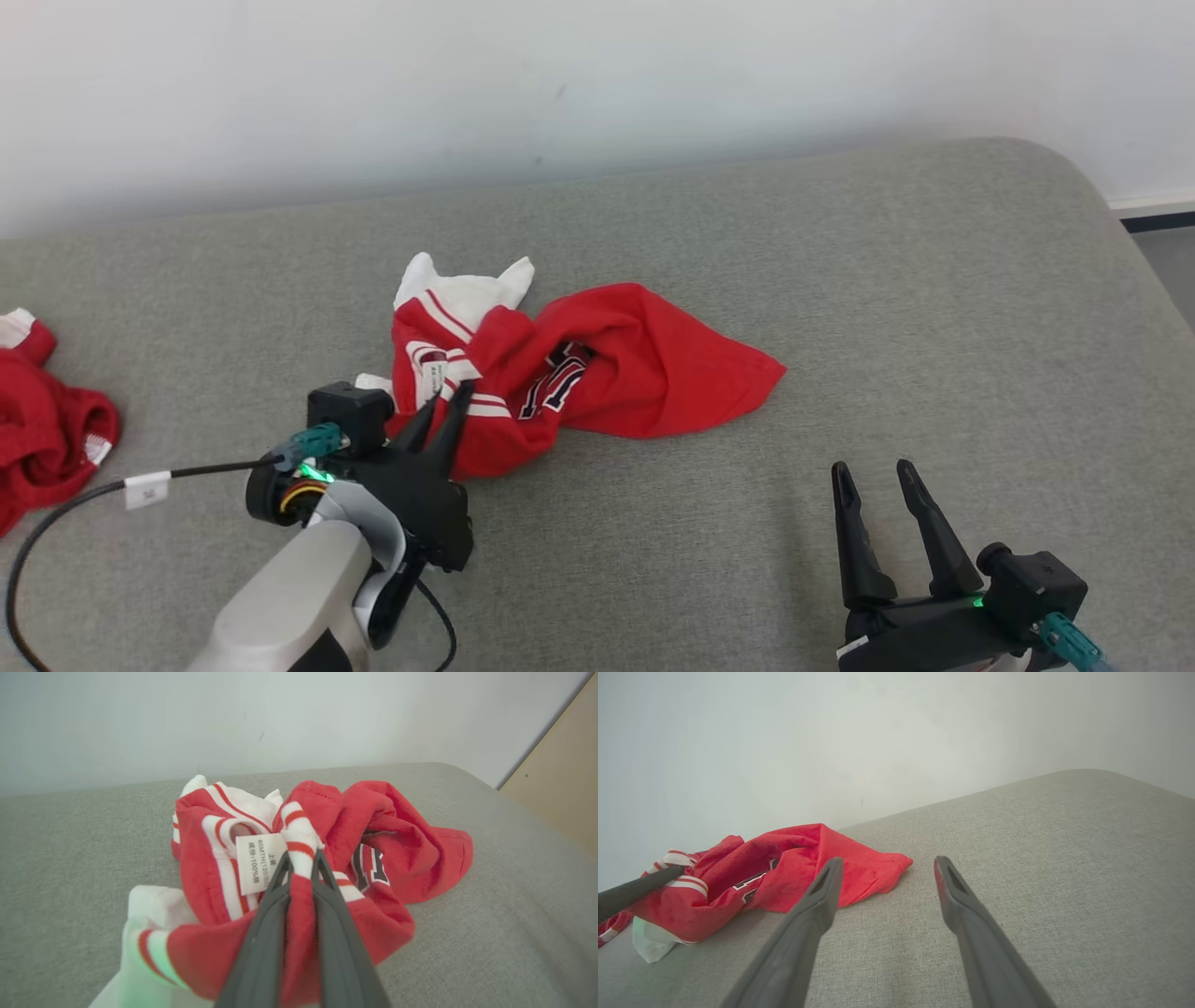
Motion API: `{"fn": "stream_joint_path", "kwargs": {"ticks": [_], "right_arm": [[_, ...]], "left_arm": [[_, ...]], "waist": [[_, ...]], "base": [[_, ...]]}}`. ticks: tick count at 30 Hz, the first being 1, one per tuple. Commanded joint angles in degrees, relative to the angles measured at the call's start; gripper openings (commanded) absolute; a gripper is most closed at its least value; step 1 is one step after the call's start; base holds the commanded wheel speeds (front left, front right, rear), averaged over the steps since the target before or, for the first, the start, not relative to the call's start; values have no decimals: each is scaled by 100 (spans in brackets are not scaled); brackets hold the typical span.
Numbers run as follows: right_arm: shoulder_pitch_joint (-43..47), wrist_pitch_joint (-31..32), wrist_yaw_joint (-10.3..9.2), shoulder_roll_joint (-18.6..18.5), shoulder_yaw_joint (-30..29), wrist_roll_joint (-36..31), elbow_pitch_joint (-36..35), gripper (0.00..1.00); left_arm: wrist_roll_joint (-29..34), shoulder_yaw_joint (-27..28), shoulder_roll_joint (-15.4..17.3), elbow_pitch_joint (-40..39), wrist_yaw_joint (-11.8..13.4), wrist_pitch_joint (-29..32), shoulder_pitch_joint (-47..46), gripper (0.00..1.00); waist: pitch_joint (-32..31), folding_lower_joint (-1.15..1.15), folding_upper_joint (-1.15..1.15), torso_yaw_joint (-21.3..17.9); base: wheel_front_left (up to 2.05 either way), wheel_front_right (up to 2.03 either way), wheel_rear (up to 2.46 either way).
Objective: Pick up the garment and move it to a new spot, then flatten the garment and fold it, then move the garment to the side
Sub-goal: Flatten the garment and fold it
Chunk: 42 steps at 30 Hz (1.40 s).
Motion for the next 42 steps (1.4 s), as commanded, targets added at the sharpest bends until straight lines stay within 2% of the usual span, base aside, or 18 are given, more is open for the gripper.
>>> {"fn": "stream_joint_path", "kwargs": {"ticks": [1, 2, 3, 4, 5, 11, 18, 24, 30, 42], "right_arm": [[-24, -11, -11, 7, -13, -32, 12, 100], [-30, -12, -11, 7, -22, -50, 9, 100], [-39, -11, -11, 6, -25, -75, 11, 100], [-47, -12, -11, 7, -37, -82, 11, 100], [-55, -11, -11, 7, -43, -87, 12, 100], [-67, -12, -11, 8, -24, -36, 29, 100], [-14, -12, -11, 6, -3, 44, 15, 100], [11, -12, -11, 6, -73, 55, 14, 100], [-44, -12, -11, 6, -63, -20, 45, 100], [-60, -11, -11, 7, -36, -69, 85, 100]], "left_arm": [[64, 27, -22, 15, 24, -45, 43, 0], [122, 56, -37, 4, 37, -61, 0, 0], [179, 99, -50, -20, 58, -71, -51, 13], [239, 174, -64, -96, 80, -73, -116, 50], [318, 297, -56, -223, 120, -77, -177, 100], [871, 1147, 70, -963, 278, -78, 170, 100], [1311, 2102, 270, -1646, 351, -78, 1040, 100], [1534, 2722, 220, -2013, 358, -72, 1890, 100], [1755, 2874, 148, -1773, 276, -70, 2258, 100], [1946, 2800, -97, -1128, 33, -69, 1959, 100]], "waist": [[37, 0, 0, 73], [47, 0, 0, 103], [53, 0, 0, 128], [60, 0, 0, 161], [66, 0, 0, 192], [107, 0, 0, 325], [181, 0, 0, 391], [241, 0, 0, 456], [261, 0, 0, 481], [284, 0, 0, 322]], "base": [[0, 0, 0], [0, 0, 0], [0, 0, 0], [0, 0, 0], [0, 0, 0], [0, 0, 0], [0, 0, 0], [0, 0, 0], [0, 0, 0], [0, 0, 0]]}}
